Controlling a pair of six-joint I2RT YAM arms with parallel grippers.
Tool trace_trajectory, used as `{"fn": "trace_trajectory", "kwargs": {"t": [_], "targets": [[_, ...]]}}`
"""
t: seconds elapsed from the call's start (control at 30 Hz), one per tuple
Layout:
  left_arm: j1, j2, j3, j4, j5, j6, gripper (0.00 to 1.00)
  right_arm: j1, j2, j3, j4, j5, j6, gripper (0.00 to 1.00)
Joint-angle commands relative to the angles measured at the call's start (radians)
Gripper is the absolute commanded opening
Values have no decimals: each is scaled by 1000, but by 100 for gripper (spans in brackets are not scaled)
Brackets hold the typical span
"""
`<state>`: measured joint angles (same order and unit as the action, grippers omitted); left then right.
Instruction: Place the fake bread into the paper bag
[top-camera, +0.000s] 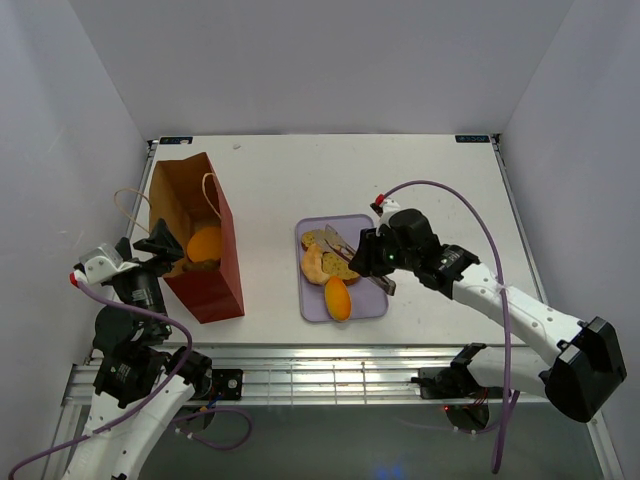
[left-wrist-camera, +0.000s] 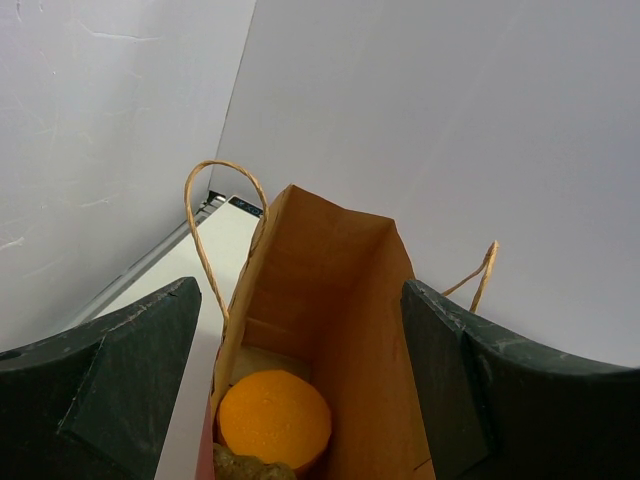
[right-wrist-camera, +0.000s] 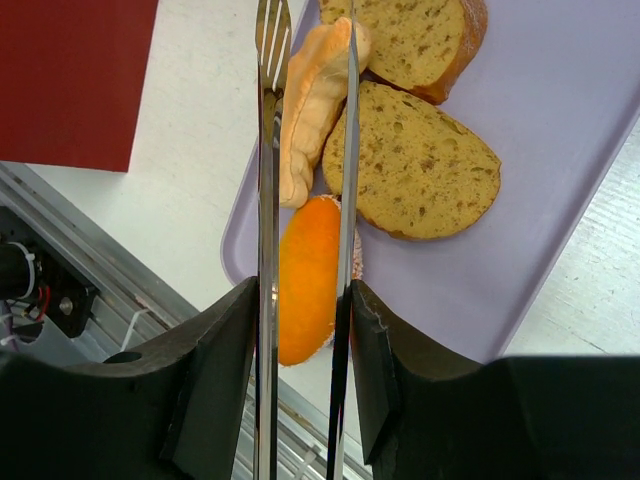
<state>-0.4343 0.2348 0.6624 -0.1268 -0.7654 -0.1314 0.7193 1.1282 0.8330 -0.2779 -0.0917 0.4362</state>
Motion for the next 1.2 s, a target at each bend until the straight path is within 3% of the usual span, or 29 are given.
{"fn": "trace_trajectory", "kwargs": {"t": [0.0,0.6,1.17], "targets": [[-4,17,3,-4,21,1,92,-3,30,-2,81,9,-17,46],[-7,18,0,-2,26,3,92,-3,108,14,100,-29,-22,49],[-11,9,-1,0,21,6,92,-3,41,11,95,43,-21,52]]}}
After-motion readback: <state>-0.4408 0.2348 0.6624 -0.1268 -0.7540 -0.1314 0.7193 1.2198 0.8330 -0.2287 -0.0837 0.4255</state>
